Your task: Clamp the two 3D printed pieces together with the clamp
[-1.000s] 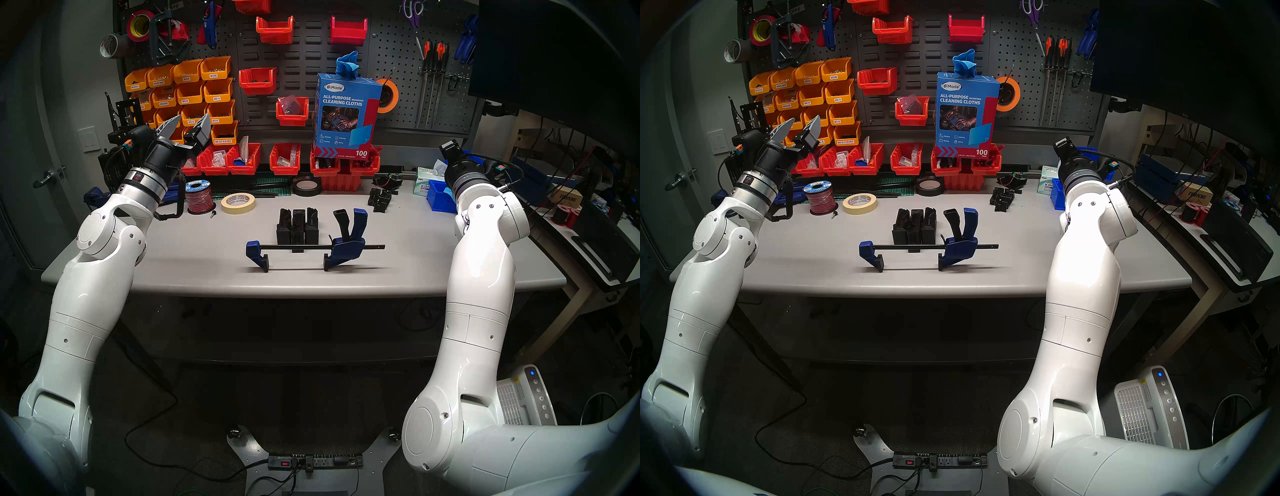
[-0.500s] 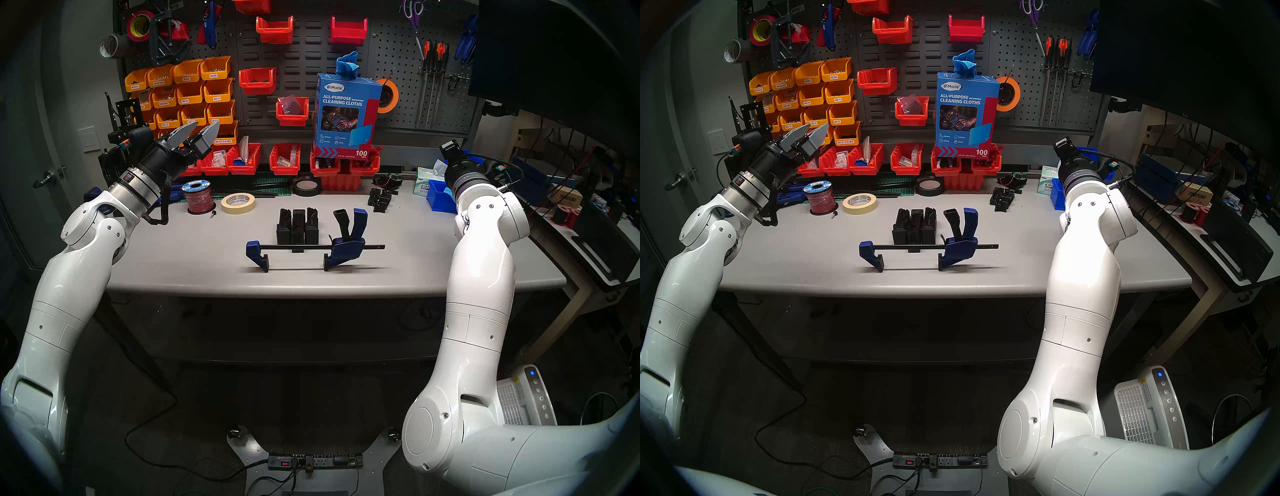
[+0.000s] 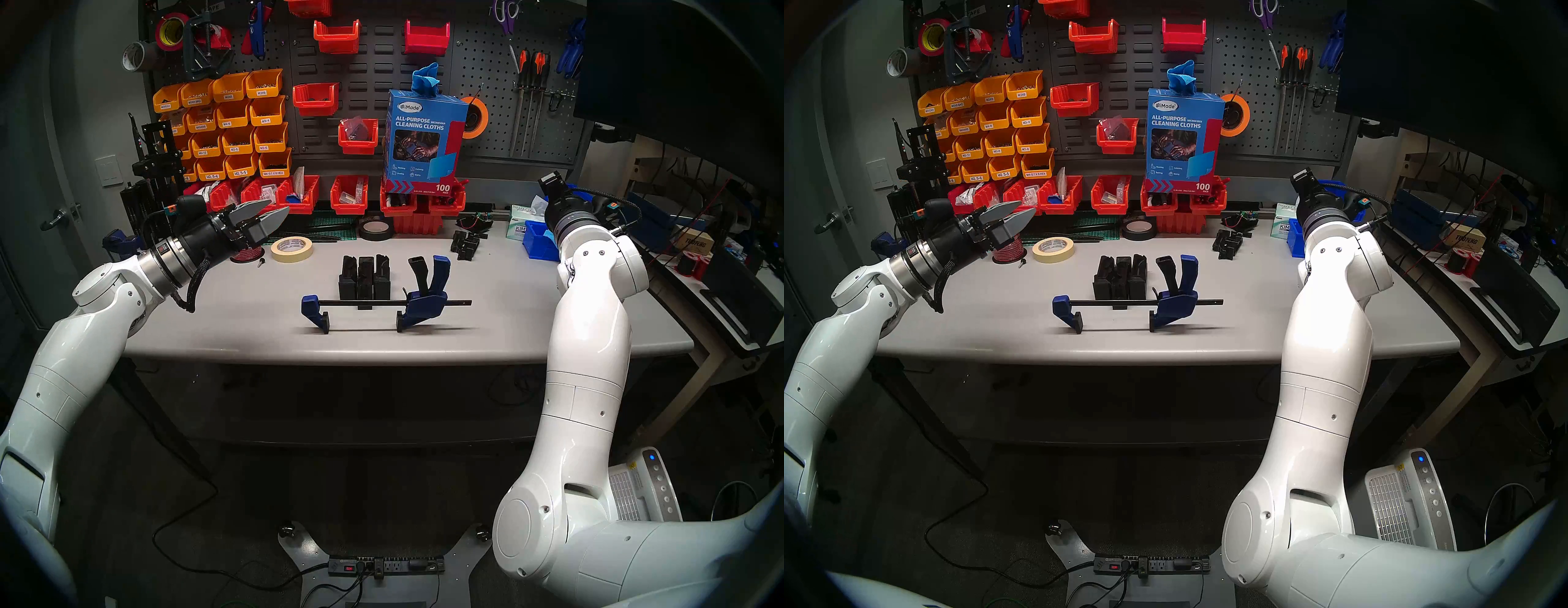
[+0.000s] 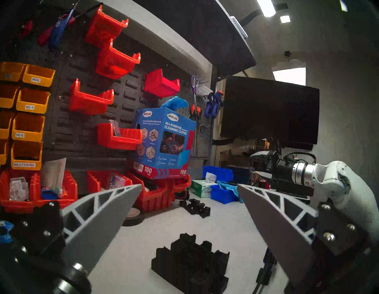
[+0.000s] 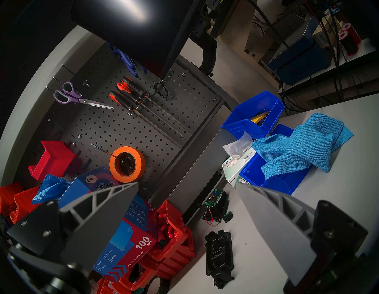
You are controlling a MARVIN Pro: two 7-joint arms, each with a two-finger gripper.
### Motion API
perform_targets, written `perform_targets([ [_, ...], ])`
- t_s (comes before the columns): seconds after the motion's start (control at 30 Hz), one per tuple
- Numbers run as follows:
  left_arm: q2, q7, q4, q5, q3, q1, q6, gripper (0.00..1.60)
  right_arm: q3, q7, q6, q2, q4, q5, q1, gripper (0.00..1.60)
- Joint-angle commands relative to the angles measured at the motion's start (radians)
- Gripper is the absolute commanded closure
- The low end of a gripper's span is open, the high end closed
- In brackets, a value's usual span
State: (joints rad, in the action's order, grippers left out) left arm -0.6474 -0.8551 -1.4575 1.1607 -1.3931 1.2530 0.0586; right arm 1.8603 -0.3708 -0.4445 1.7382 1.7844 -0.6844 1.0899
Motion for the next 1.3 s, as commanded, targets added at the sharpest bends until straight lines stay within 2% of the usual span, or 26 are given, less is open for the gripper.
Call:
perform_targets([
  [0.0,0.039,-0.115,0.054,0.018,0.04,-0.051,-0.002,0.0,-0.003,0.001,-0.001,-0.001,0.011,-0.001,-0.007,0.0],
  [0.13,0.021,-0.199,0.121,0.0,0.085,-0.093,-0.017,0.0,-0.003,0.001,-0.002,-0.001,0.012,-0.001,-0.006,0.0],
  [0.17,0.024,-0.185,0.121,-0.003,0.1,-0.097,-0.021,0.0,-0.003,0.001,-0.002,-0.001,0.012,-0.001,-0.006,0.0],
  [0.2,0.015,-0.267,0.154,-0.016,0.107,-0.115,-0.023,0.0,-0.003,0.001,-0.002,-0.001,0.012,-0.001,-0.006,0.0],
  [0.23,0.027,-0.192,0.121,-0.007,0.112,-0.095,-0.031,0.0,-0.003,0.001,-0.002,-0.001,0.012,-0.001,-0.006,0.0],
  [0.27,0.02,-0.265,0.158,-0.018,0.13,-0.122,-0.033,0.0,-0.003,0.001,-0.002,-0.001,0.012,-0.001,-0.006,0.0],
  [0.3,0.026,-0.248,0.151,-0.014,0.141,-0.12,-0.034,0.0,-0.003,0.001,-0.002,-0.001,0.012,-0.001,-0.006,0.0],
  [0.57,0.026,-0.391,0.214,-0.02,0.216,-0.166,-0.047,0.0,-0.003,0.001,-0.002,-0.001,0.012,-0.001,-0.006,0.0],
  [0.6,0.025,-0.423,0.227,-0.027,0.227,-0.174,-0.053,0.0,-0.003,0.001,-0.002,-0.001,0.012,-0.001,-0.006,0.0],
  [0.63,0.028,-0.418,0.226,-0.027,0.237,-0.174,-0.059,0.0,-0.003,0.001,-0.002,-0.001,0.012,-0.001,-0.006,0.0],
  [0.7,0.015,-0.478,0.26,-0.043,0.253,-0.194,-0.081,0.0,-0.003,0.0,-0.002,-0.001,0.012,-0.002,-0.006,0.0],
  [0.73,0.019,-0.457,0.255,-0.041,0.265,-0.194,-0.092,0.0,-0.003,0.0,-0.003,-0.001,0.012,-0.002,-0.006,0.0],
  [0.8,-0.011,-0.522,0.305,-0.071,0.269,-0.216,-0.141,0.0,-0.003,0.0,-0.003,-0.001,0.013,-0.002,-0.006,0.0],
  [0.9,-0.046,-0.549,0.353,-0.1,0.273,-0.236,-0.195,0.0,-0.003,0.0,-0.003,-0.001,0.013,-0.002,-0.006,0.0],
  [1.13,-0.098,-0.505,0.405,-0.15,0.265,-0.24,-0.327,0.0,-0.003,0.0,-0.004,-0.001,0.013,-0.002,-0.006,0.0],
  [1.27,-0.113,-0.525,0.433,-0.161,0.27,-0.256,-0.337,0.0,-0.003,0.0,-0.004,-0.001,0.013,-0.002,-0.006,0.0],
])
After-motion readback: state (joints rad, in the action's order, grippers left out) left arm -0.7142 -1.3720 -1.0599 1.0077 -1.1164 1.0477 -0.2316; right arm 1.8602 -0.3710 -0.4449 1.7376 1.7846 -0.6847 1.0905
